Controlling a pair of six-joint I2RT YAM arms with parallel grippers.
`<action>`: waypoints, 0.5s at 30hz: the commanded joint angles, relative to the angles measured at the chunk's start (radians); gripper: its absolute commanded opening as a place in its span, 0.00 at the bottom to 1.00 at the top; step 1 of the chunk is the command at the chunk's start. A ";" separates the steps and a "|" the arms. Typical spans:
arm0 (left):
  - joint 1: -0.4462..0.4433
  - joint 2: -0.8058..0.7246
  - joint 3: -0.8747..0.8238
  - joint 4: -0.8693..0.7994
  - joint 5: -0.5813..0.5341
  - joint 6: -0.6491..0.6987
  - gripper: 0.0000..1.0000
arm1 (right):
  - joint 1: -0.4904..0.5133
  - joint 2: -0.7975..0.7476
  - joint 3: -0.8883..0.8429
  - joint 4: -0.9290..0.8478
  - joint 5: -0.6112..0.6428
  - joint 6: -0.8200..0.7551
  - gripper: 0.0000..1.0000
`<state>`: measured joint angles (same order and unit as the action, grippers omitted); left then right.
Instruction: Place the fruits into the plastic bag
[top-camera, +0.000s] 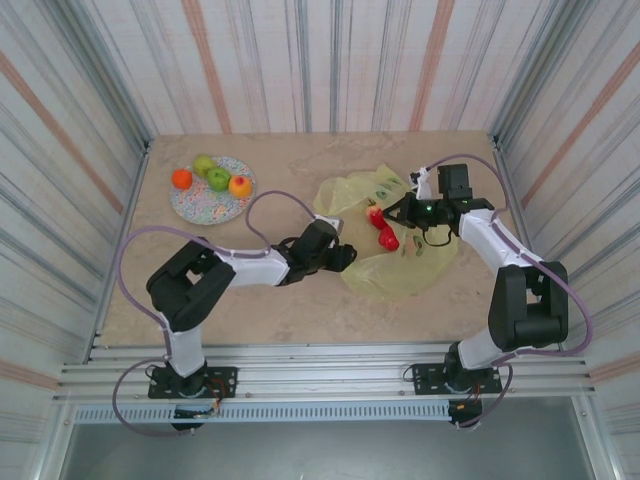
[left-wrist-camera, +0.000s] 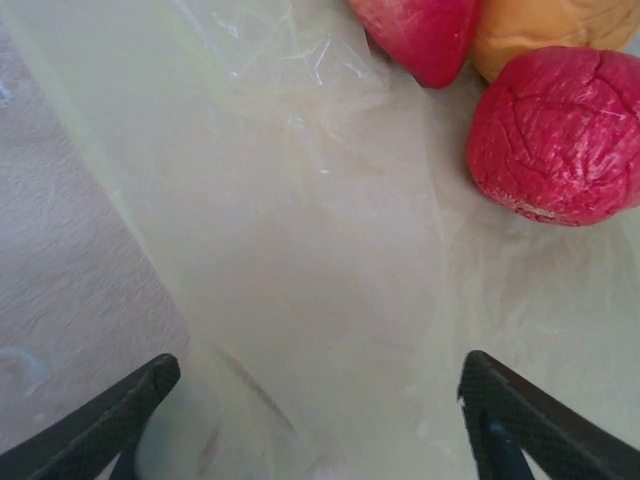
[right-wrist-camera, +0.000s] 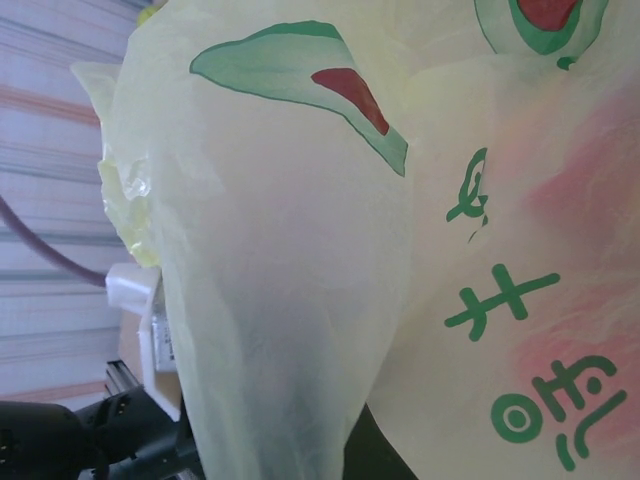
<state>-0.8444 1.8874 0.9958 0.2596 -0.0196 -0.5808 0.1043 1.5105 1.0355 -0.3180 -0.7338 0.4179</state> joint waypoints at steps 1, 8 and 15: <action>-0.001 0.050 0.038 0.060 0.023 -0.055 0.67 | -0.006 -0.024 -0.009 -0.005 0.000 0.005 0.00; -0.001 0.056 0.036 0.167 0.117 -0.088 0.30 | -0.008 -0.029 0.004 -0.010 0.003 0.002 0.00; -0.005 -0.123 -0.005 0.191 0.311 -0.138 0.00 | -0.019 -0.129 0.118 -0.282 0.304 -0.175 0.00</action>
<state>-0.8448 1.8763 1.0042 0.4019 0.1802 -0.6861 0.0963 1.4670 1.0824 -0.4557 -0.5987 0.3466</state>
